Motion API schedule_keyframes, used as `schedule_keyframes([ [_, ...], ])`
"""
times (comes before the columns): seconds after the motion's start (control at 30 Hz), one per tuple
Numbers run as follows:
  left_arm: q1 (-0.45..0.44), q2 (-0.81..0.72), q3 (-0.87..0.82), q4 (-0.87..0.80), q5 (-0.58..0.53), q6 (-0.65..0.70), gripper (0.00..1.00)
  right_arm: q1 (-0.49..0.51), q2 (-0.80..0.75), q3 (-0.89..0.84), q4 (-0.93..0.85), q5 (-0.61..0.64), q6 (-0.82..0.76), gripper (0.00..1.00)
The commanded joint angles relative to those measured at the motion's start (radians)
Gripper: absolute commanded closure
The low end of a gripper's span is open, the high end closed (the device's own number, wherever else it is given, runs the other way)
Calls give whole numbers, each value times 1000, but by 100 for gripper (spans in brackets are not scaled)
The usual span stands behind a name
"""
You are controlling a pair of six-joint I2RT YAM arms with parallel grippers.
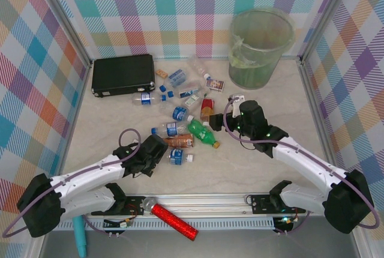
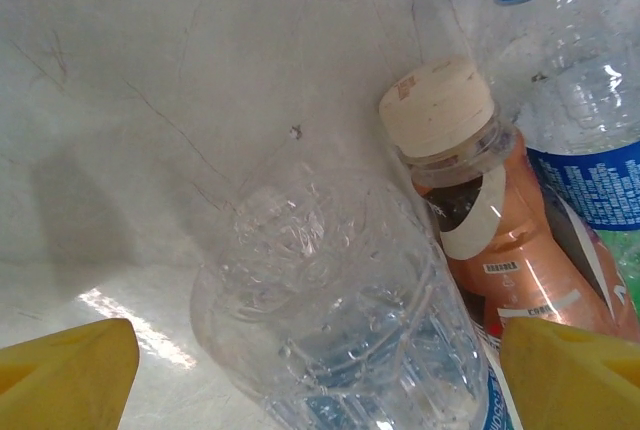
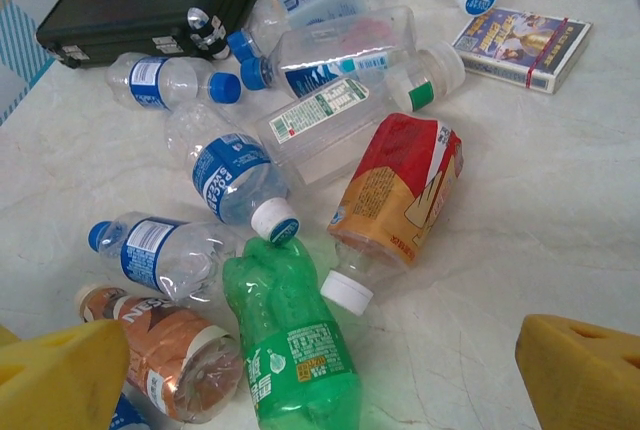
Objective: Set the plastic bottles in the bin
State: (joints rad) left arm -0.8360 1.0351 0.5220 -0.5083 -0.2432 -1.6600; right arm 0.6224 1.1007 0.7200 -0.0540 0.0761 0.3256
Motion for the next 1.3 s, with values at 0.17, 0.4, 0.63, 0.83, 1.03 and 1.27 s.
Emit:
schedule_keyframes([
  [0.17, -32, 119, 1, 79, -29, -78, 9, 7, -25, -27, 43, 27, 2, 1],
  [0.4, -32, 181, -6, 127, -77, -84, 15, 6, -31, -35, 51, 29, 6, 1],
  [0.63, -31, 218, -7, 158, -87, -90, 19, 8, -30, -37, 54, 24, 6, 1],
  [0.83, -31, 222, 28, 133, -29, -93, 10, 8, -33, -37, 54, 23, 7, 1],
  [1.03, -28, 158, 67, 35, -71, -102, 8, 8, -40, -40, 54, 25, 7, 1],
  [1.27, 36, 76, 55, 24, -112, -83, 8, 10, -41, -41, 54, 20, 6, 1],
])
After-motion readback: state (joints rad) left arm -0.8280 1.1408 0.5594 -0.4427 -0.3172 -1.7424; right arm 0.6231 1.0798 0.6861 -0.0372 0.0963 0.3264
